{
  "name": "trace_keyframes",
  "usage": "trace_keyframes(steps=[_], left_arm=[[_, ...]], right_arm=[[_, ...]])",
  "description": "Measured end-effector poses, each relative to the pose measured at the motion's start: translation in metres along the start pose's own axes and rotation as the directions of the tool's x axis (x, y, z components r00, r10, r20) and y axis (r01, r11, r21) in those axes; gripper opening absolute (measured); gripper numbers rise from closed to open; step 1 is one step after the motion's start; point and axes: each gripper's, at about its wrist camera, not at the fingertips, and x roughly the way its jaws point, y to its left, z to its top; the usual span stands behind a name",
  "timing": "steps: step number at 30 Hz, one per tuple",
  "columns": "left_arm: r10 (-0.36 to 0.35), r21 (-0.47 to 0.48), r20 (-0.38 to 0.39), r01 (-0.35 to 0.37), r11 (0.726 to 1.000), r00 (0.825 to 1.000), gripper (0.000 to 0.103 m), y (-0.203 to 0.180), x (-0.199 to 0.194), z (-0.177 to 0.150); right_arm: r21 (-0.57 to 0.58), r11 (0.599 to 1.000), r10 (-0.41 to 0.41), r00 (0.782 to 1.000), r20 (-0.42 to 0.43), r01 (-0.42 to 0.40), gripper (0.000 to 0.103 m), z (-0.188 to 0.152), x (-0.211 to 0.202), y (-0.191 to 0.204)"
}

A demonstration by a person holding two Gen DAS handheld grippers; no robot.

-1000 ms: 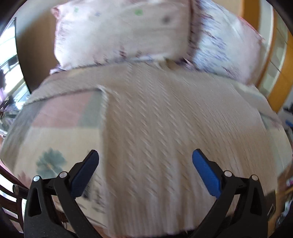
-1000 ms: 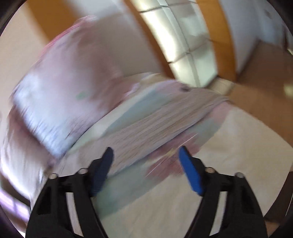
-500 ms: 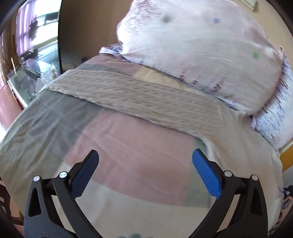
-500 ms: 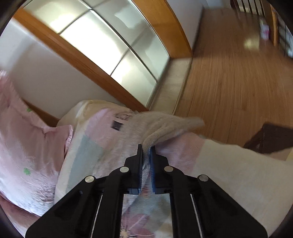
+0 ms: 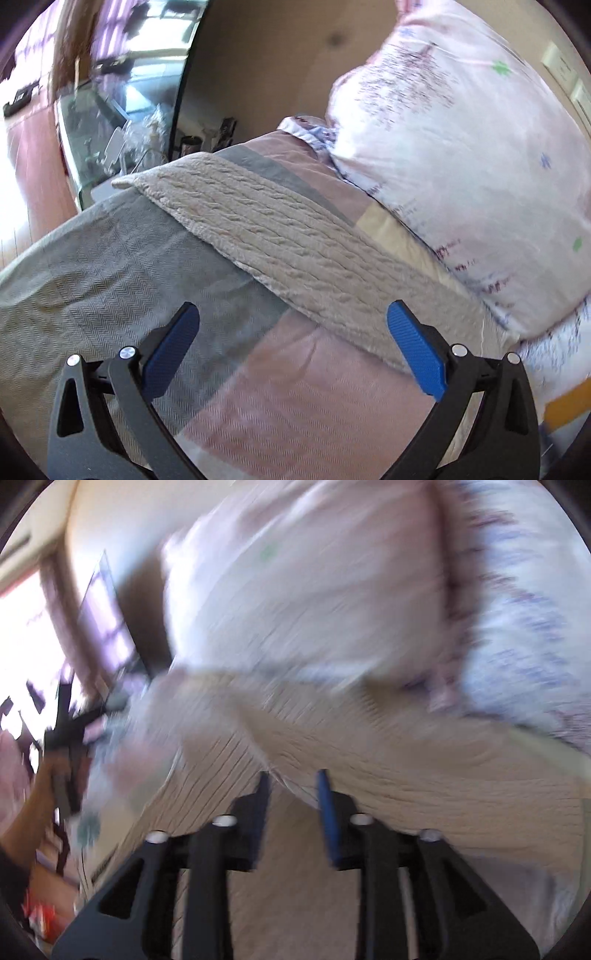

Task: Fold small clothes

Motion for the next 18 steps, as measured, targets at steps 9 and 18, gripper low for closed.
trace_keyframes(steps=[9, 18], left_arm=[[-0.083, -0.293, 0.027, 0.088, 0.952, 0.996, 0.057, 0.058, 0.019, 0.039], [-0.032, -0.26, 0.037, 0.041, 0.965, 0.999, 0.006, 0.042, 0.015, 0.067]], right_arm=[[0.143, 0.969, -0.225, 0.96, 0.167, 0.202, 0.088, -0.032, -0.081, -0.056], [0.345, 0.888, -0.366, 0.92, 0.136, 0.303, 0.088, -0.079, -0.138, -0.127]])
